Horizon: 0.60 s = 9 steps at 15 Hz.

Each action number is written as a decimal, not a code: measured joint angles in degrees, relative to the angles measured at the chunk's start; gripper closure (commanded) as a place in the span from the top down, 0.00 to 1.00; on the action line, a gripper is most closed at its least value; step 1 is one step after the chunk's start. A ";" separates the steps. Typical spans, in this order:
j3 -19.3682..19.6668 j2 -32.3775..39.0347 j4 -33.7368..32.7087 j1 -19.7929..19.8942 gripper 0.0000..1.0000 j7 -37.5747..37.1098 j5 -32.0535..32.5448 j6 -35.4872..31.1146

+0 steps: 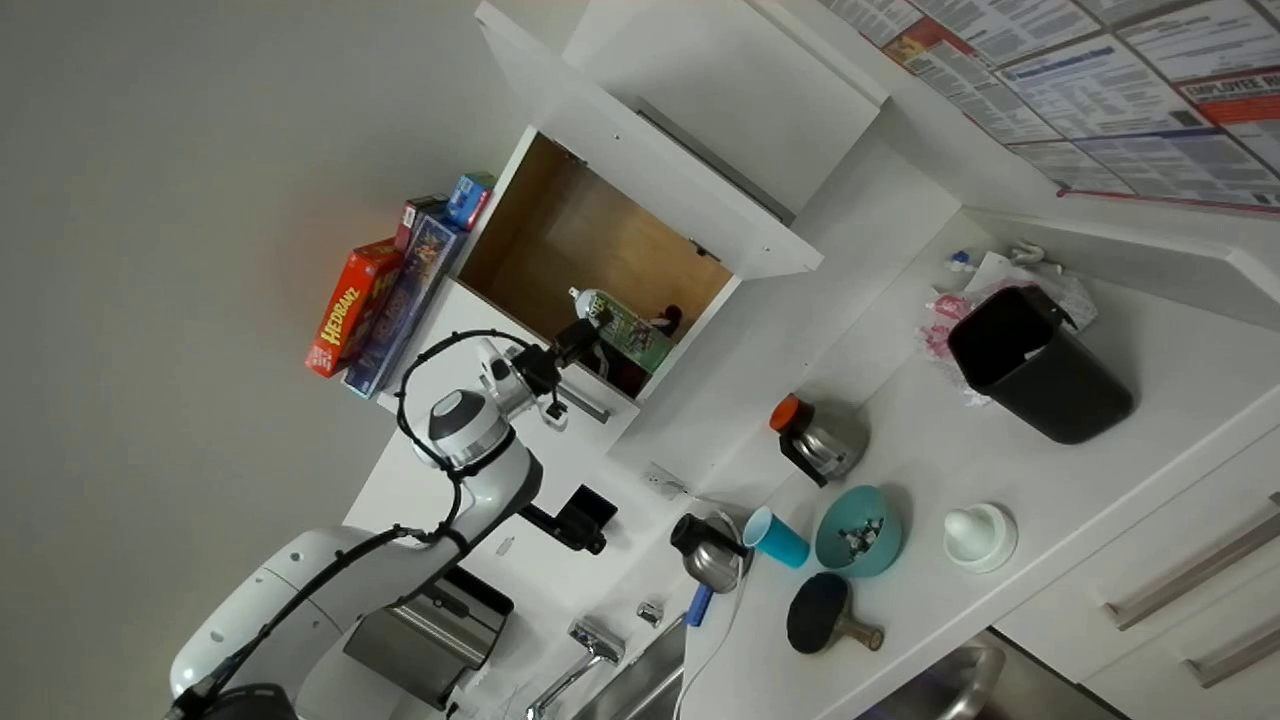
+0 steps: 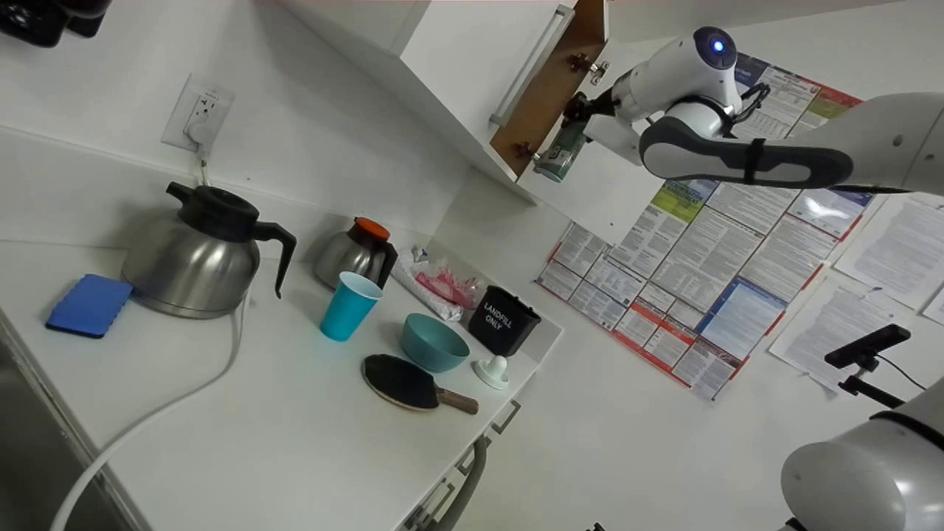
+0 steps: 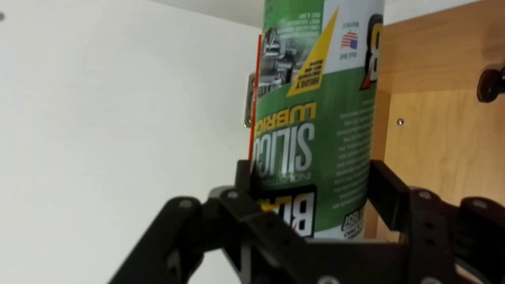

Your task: Take the can from the cabinet and put it on the counter

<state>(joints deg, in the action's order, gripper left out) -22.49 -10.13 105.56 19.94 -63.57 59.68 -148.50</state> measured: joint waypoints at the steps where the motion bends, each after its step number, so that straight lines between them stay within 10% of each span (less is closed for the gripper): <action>1: -0.01 -1.76 2.89 -0.03 0.48 -1.70 0.58 -0.30; 6: -0.06 -6.99 14.36 -0.08 0.48 -10.90 5.76 -8.25; 7: -0.06 -7.33 16.01 -0.10 0.73 -12.01 6.44 -10.43; 9: -0.05 -7.46 18.55 -0.15 0.73 -12.21 6.54 -13.26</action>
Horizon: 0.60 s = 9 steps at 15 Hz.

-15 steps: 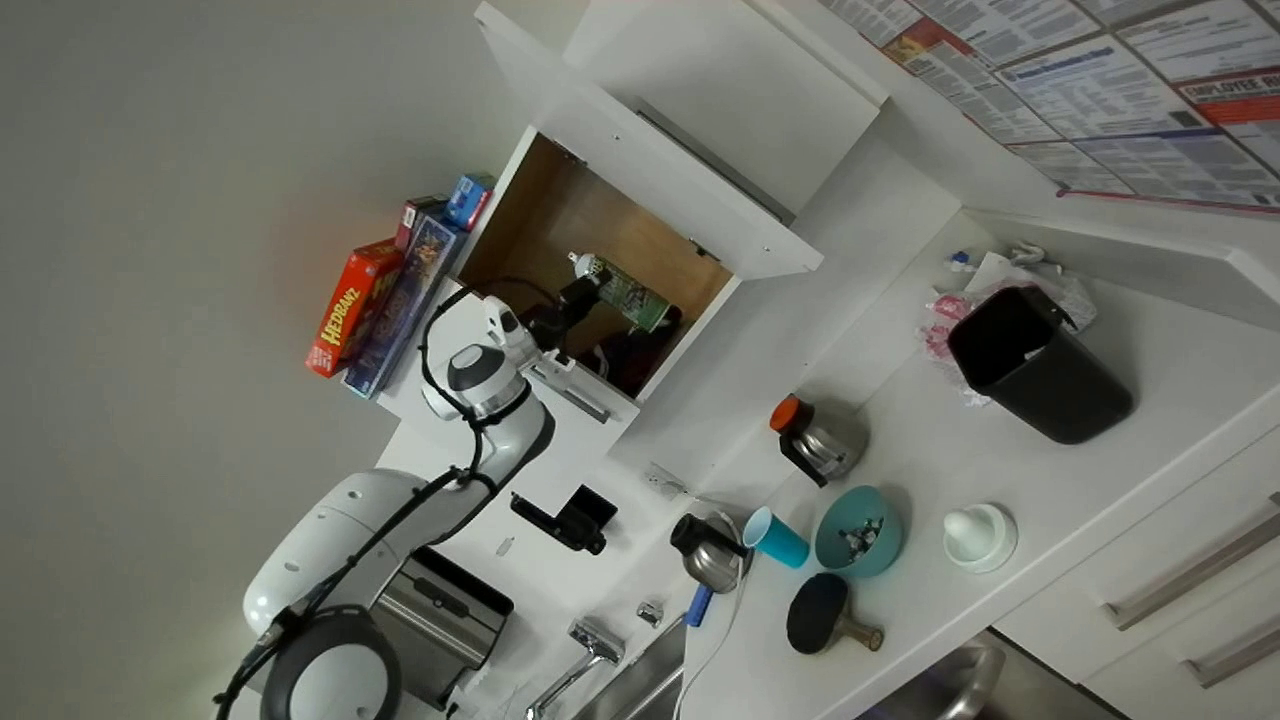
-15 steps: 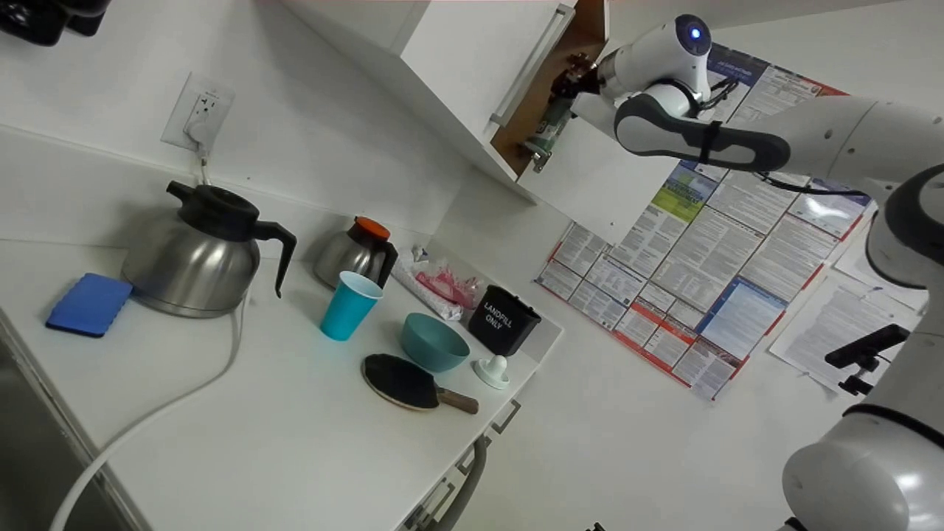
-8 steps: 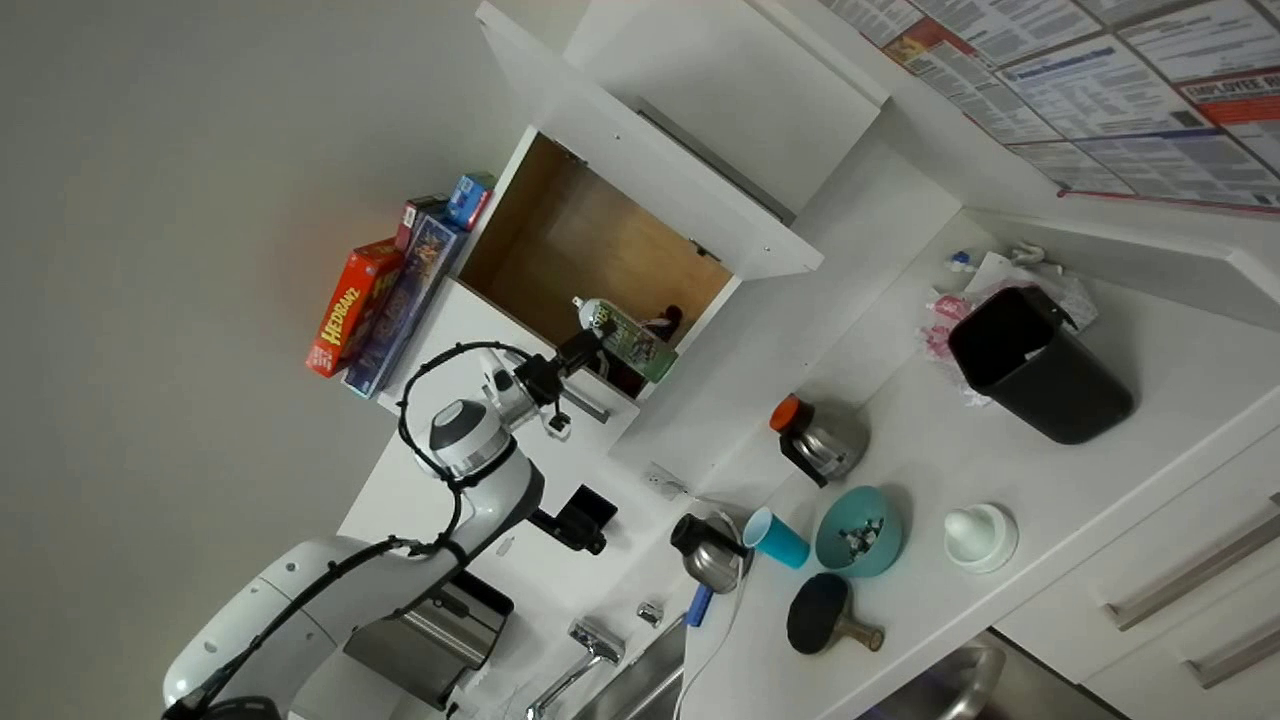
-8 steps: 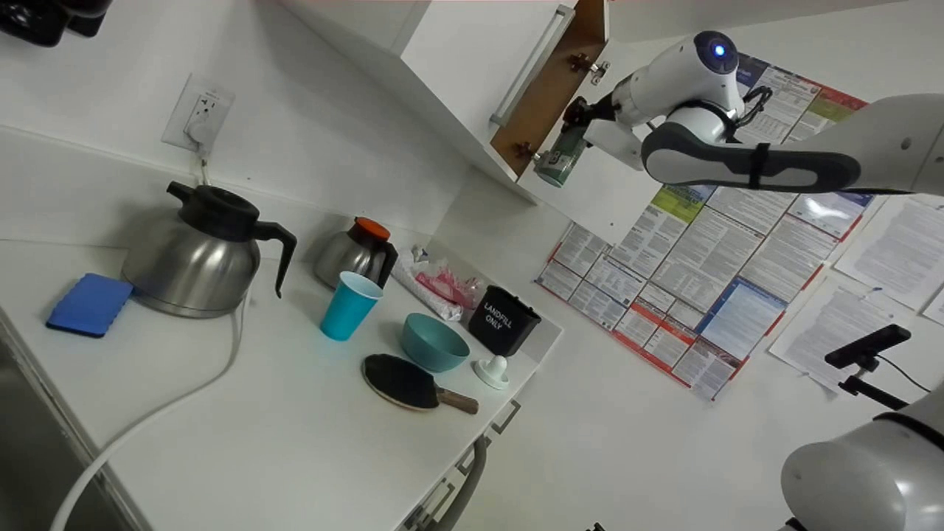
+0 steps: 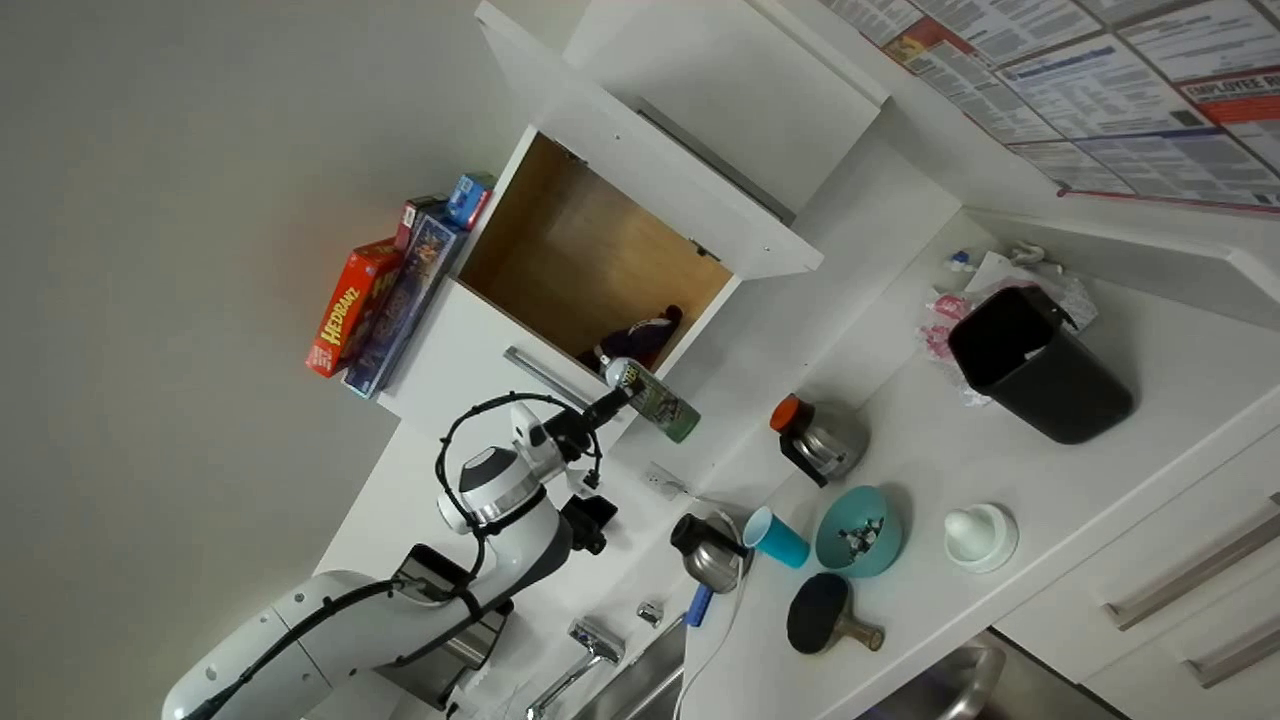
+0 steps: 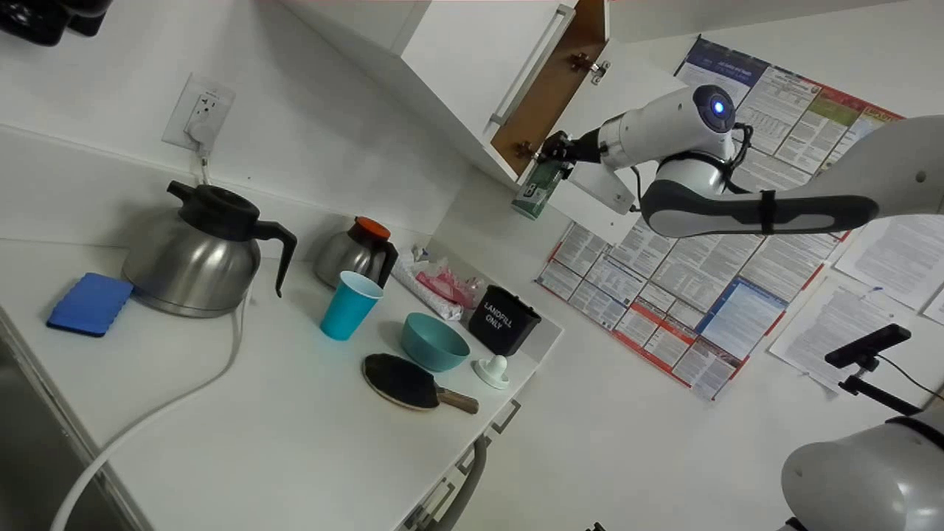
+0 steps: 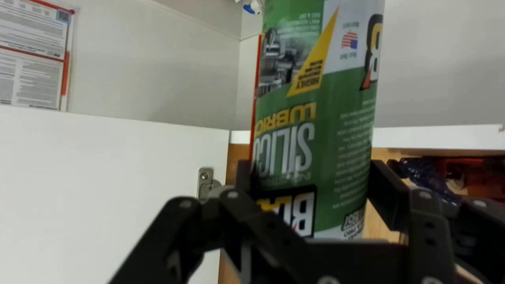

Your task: Take the can from the cabinet and put it on the counter

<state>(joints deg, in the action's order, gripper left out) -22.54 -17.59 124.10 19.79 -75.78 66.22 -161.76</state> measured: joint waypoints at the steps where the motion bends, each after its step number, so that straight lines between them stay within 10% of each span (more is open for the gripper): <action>1: 0.00 0.00 0.61 -0.01 0.73 0.00 0.00 -0.29; 4: 0.04 -0.09 0.82 -0.02 0.73 0.00 0.00 -0.32; 5: 0.04 -0.13 0.82 -0.02 0.48 0.00 0.00 -0.32; 9: -0.26 0.39 1.56 -0.03 0.48 0.00 0.00 -0.31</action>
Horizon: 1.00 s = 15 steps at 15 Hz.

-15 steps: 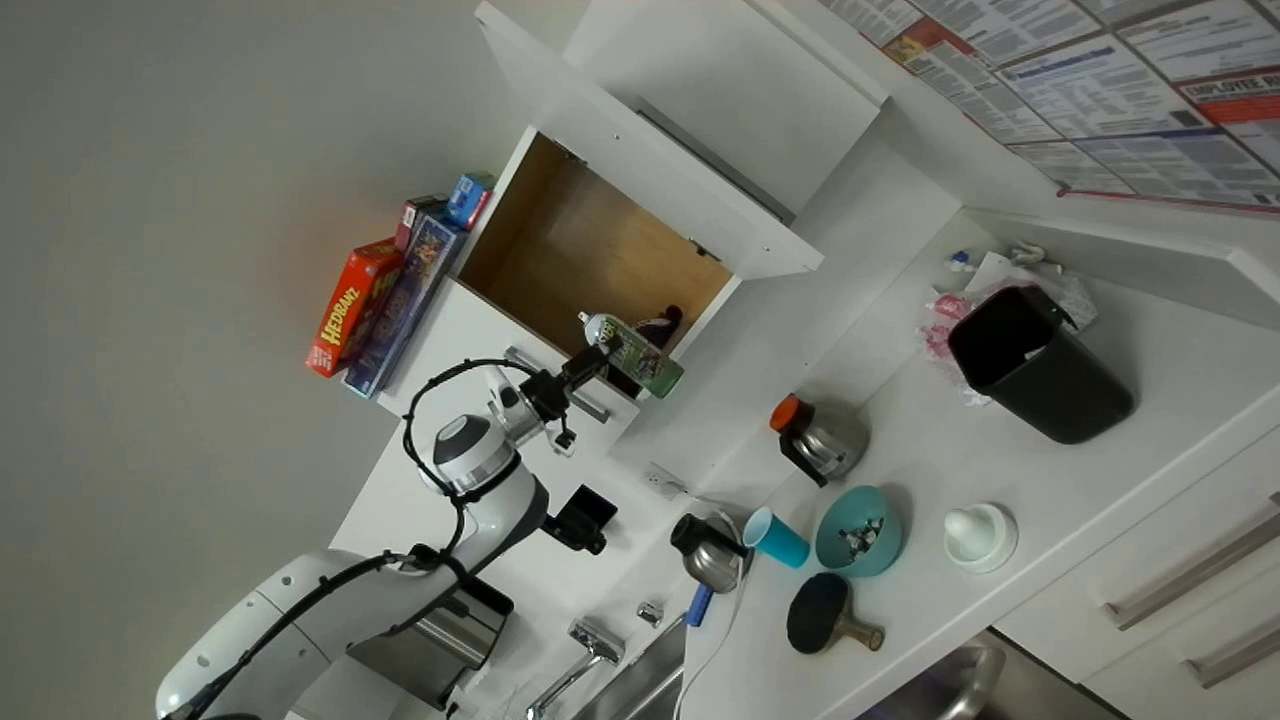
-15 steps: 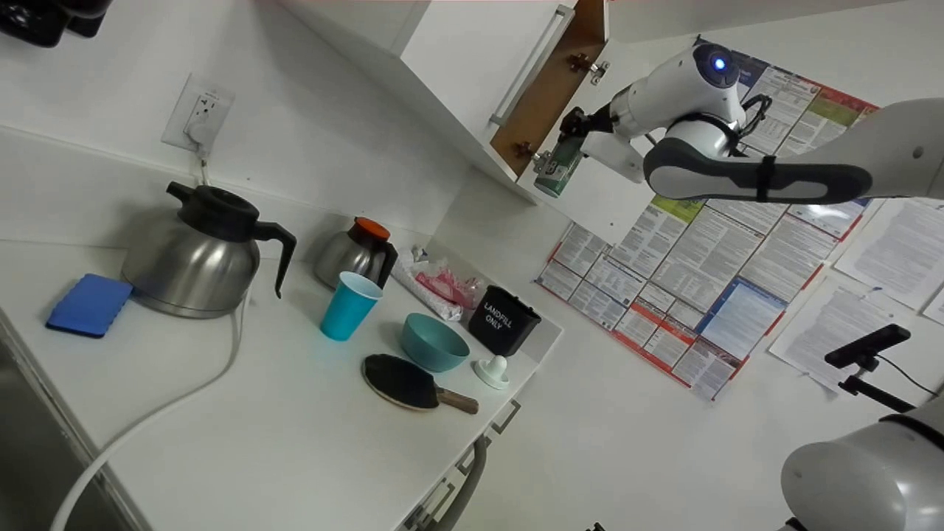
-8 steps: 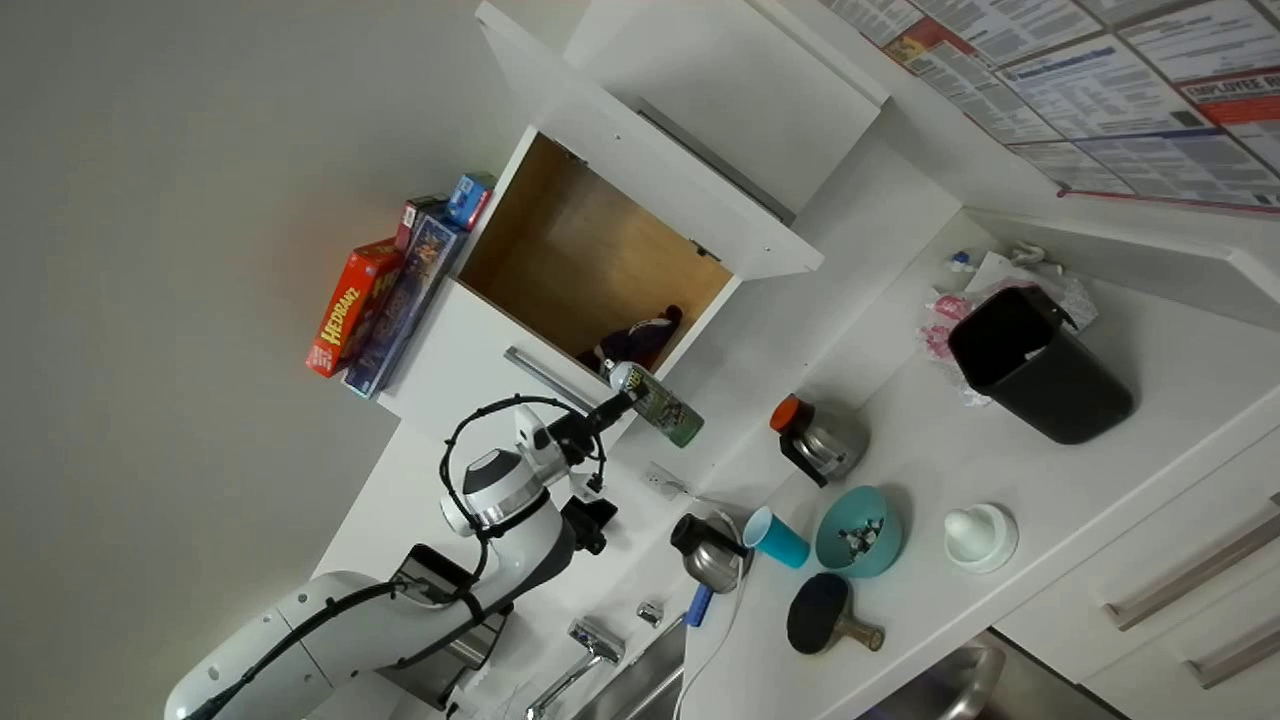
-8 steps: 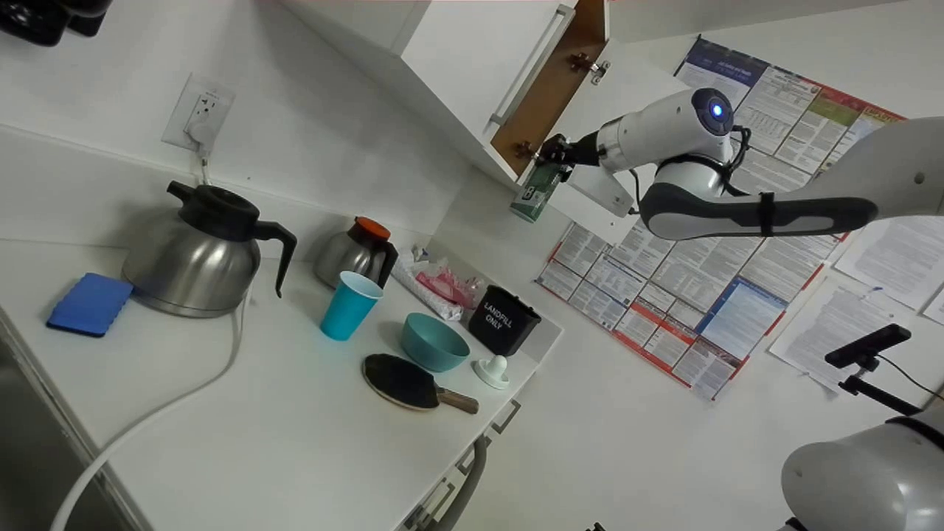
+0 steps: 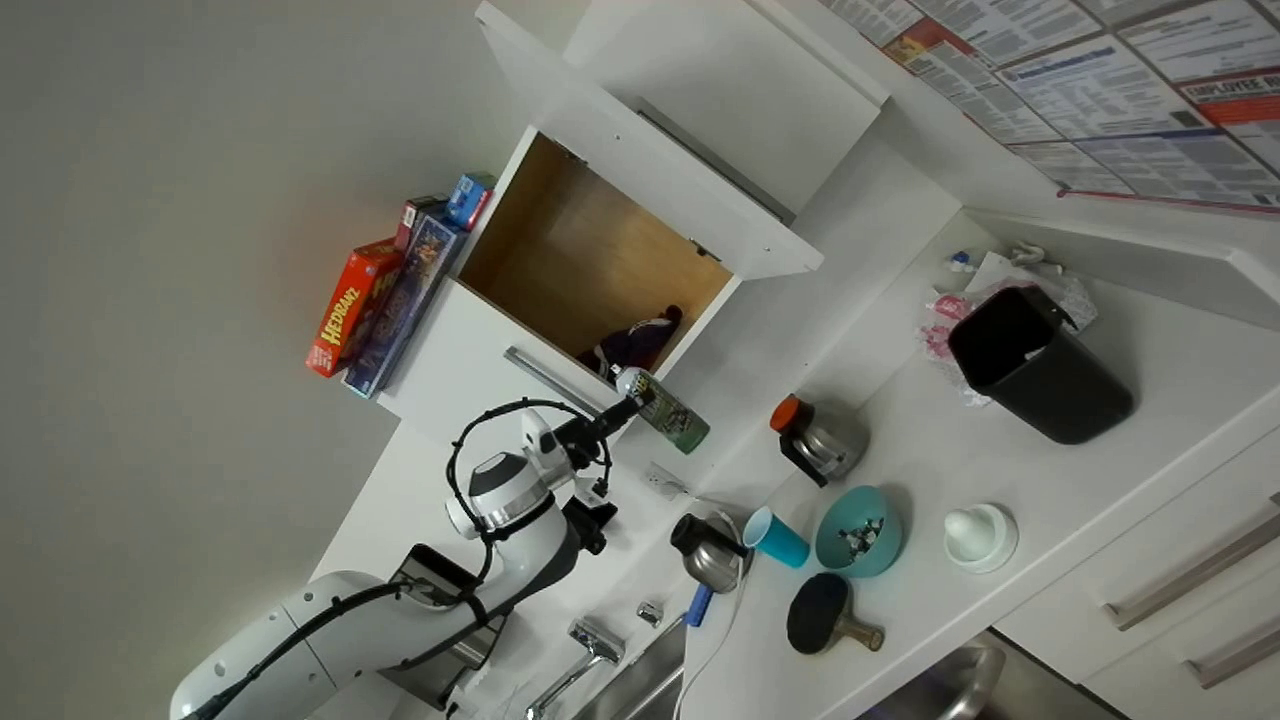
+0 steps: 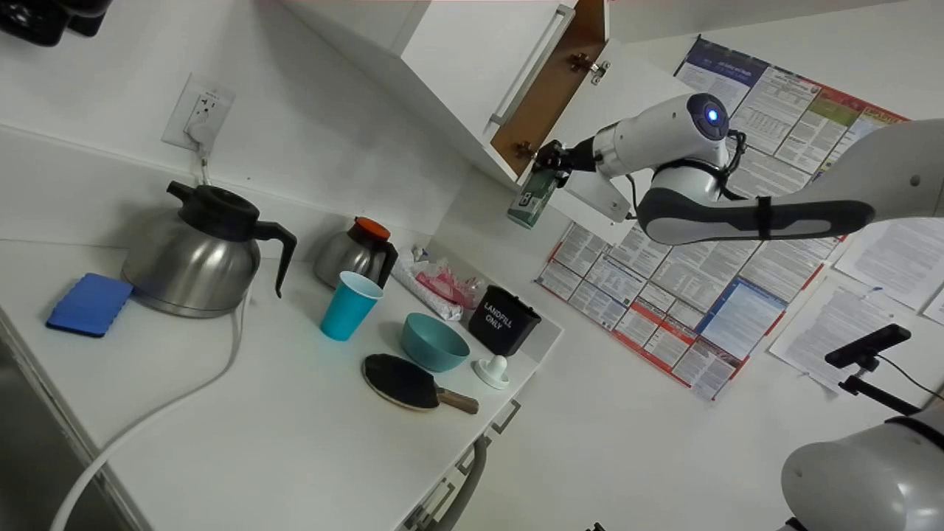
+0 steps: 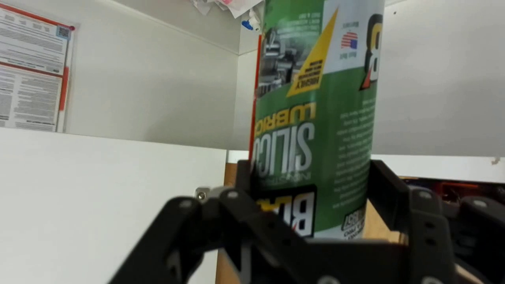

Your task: Take the can from the cabinet and put it on the counter

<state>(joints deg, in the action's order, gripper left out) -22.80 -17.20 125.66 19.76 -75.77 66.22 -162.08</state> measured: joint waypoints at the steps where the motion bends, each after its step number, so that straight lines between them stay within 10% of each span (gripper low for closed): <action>1: -0.27 0.17 0.59 -0.01 0.48 -0.05 0.35 -0.02; 15: -2.37 -6.56 12.02 -1.68 0.48 -19.59 29.64 -25.57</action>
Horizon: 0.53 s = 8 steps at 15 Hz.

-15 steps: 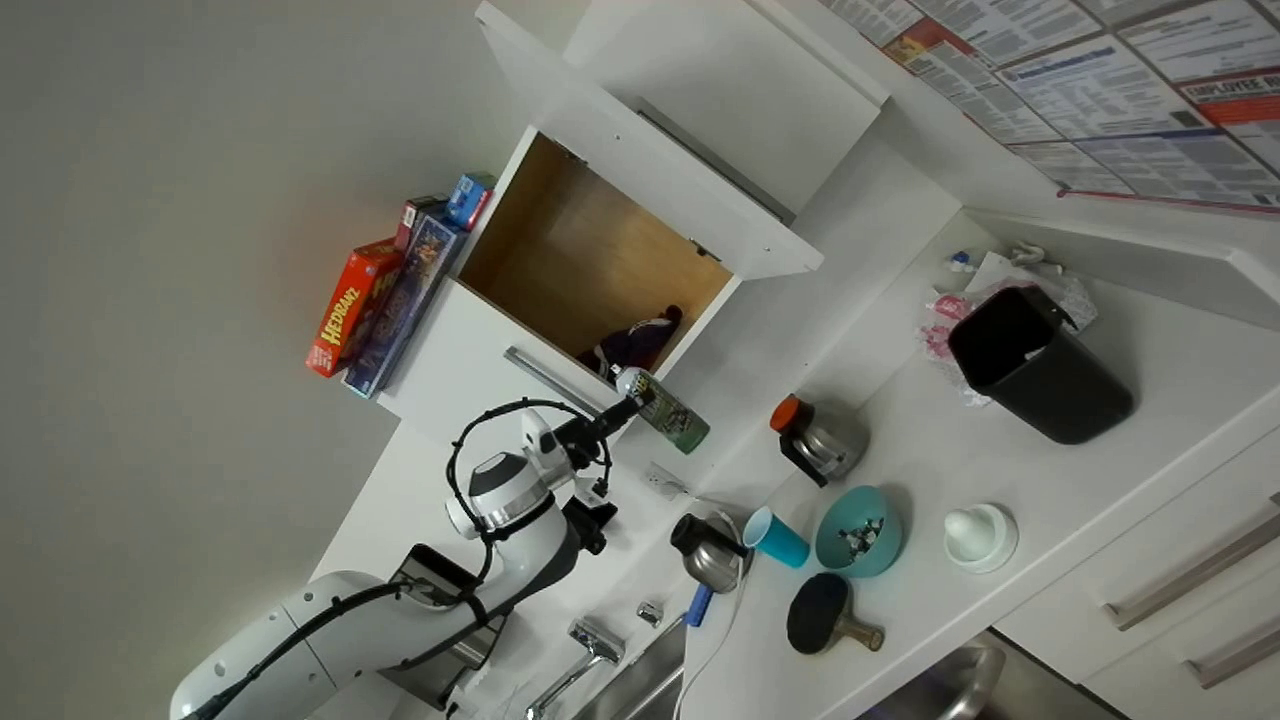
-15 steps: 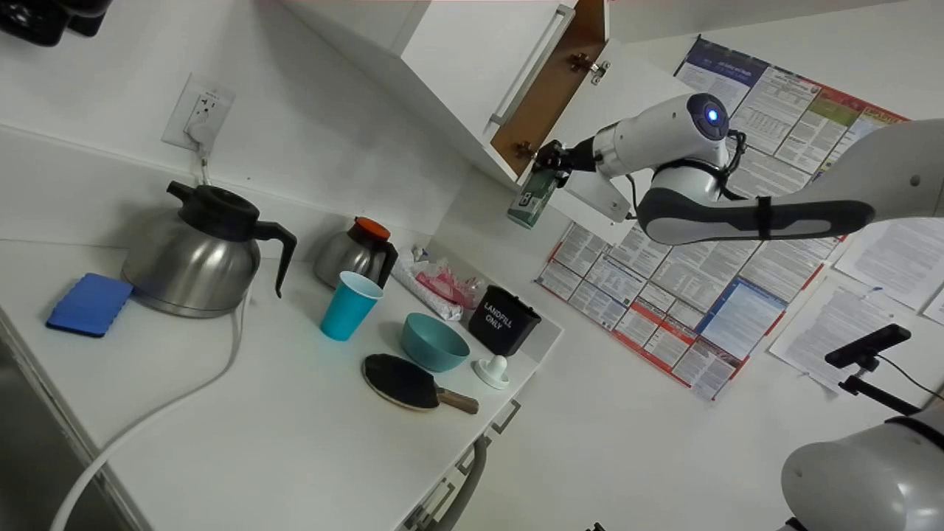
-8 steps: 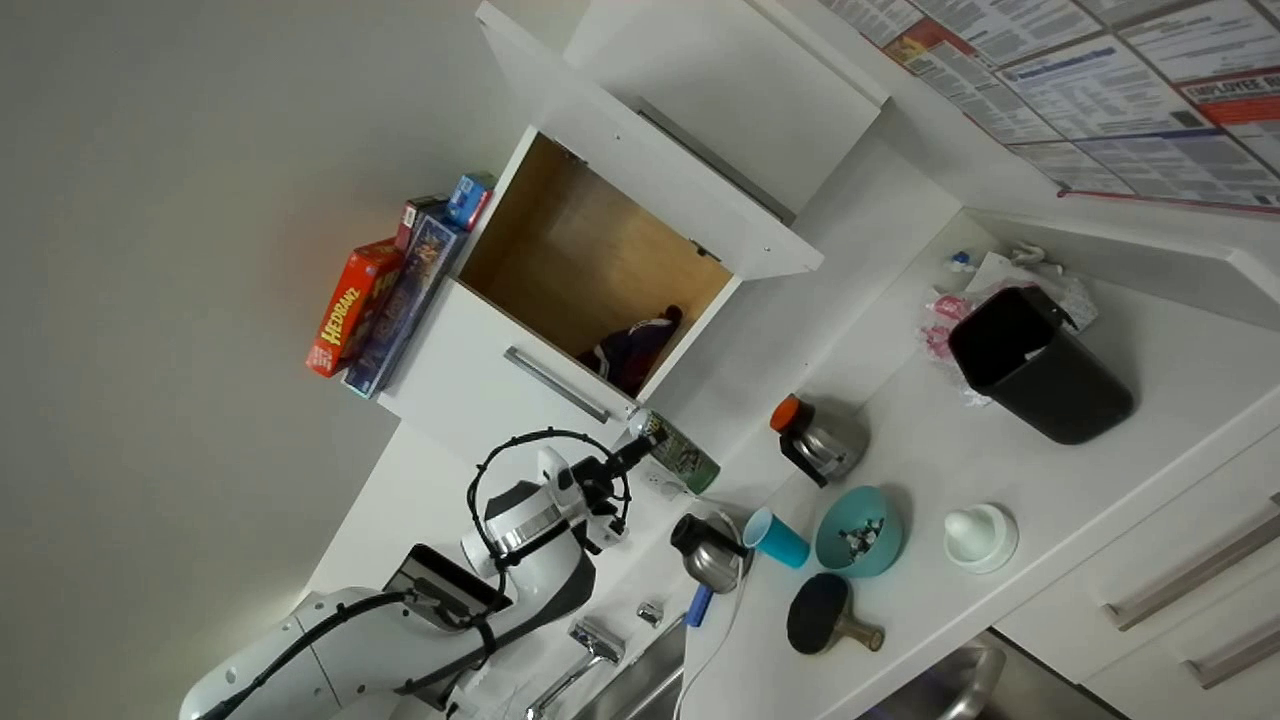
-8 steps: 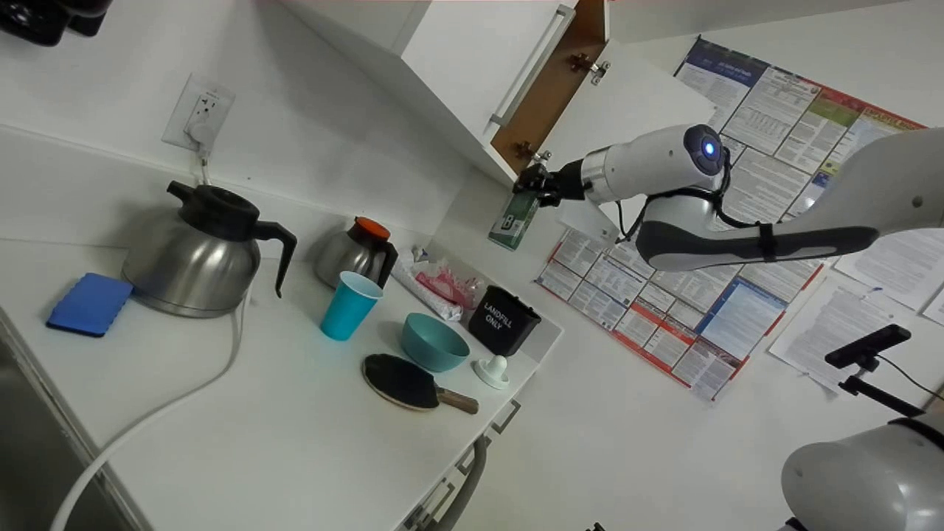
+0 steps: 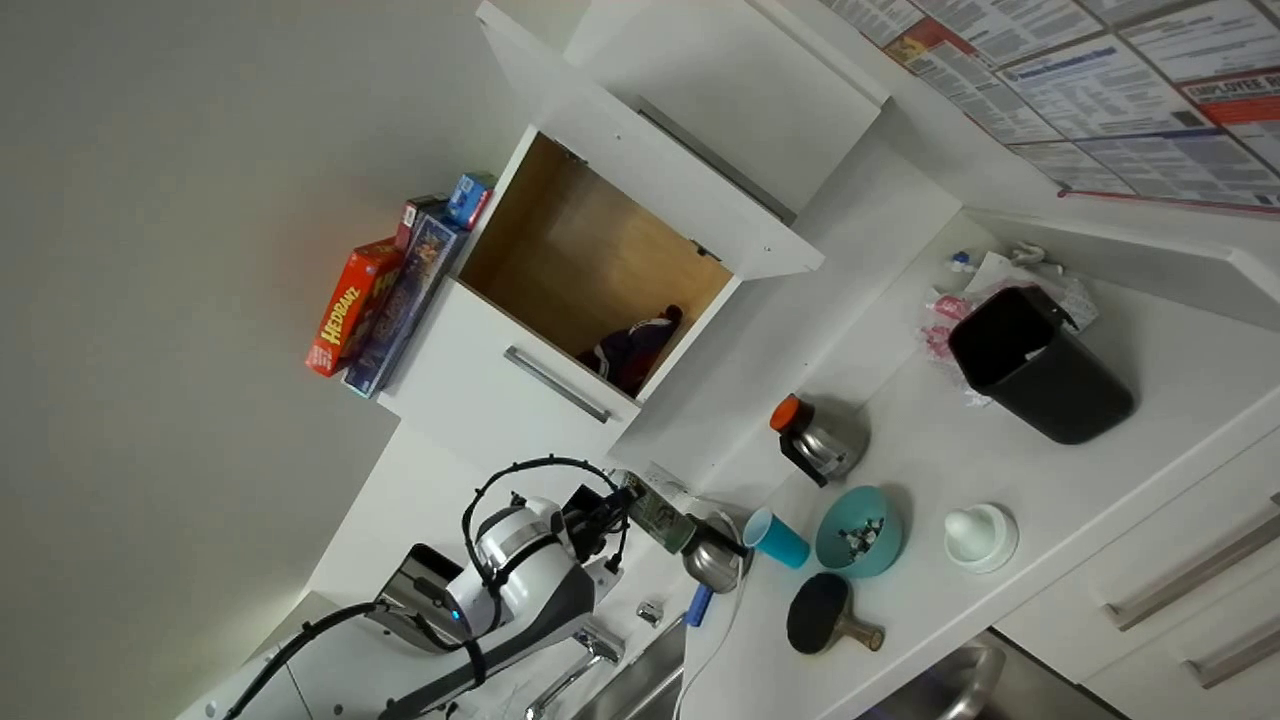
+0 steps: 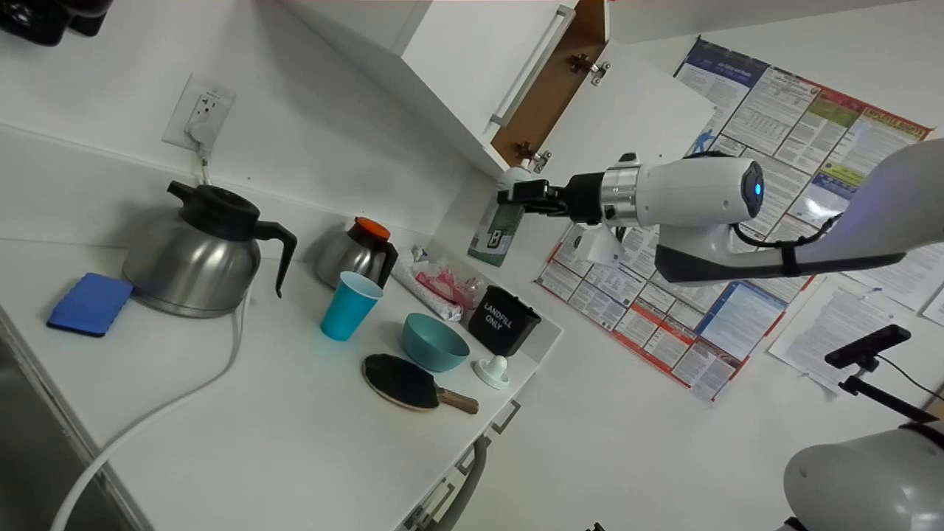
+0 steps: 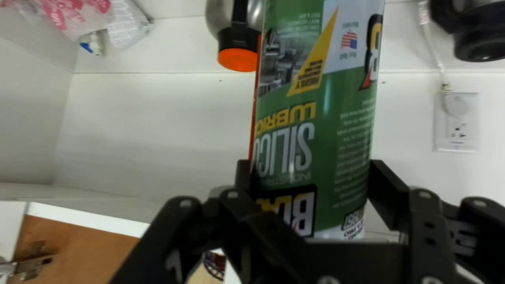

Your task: Take the can from the cabinet and put it on the counter

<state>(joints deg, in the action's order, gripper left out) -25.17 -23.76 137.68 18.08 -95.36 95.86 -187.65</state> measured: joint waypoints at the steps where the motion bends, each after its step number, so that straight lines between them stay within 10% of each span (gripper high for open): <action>1: 0.20 0.00 -0.34 -1.07 0.48 -0.52 1.35 -2.00; 3: 5.00 0.59 -0.39 -8.56 0.48 7.17 -5.26 -2.90; 4: 6.38 0.99 -0.97 -11.13 0.73 8.72 -6.31 -4.17; 8: 12.52 3.67 -0.73 -18.05 0.73 18.36 -13.15 -5.72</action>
<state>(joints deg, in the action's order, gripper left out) -12.65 -20.09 136.95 0.03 -77.01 82.70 -193.38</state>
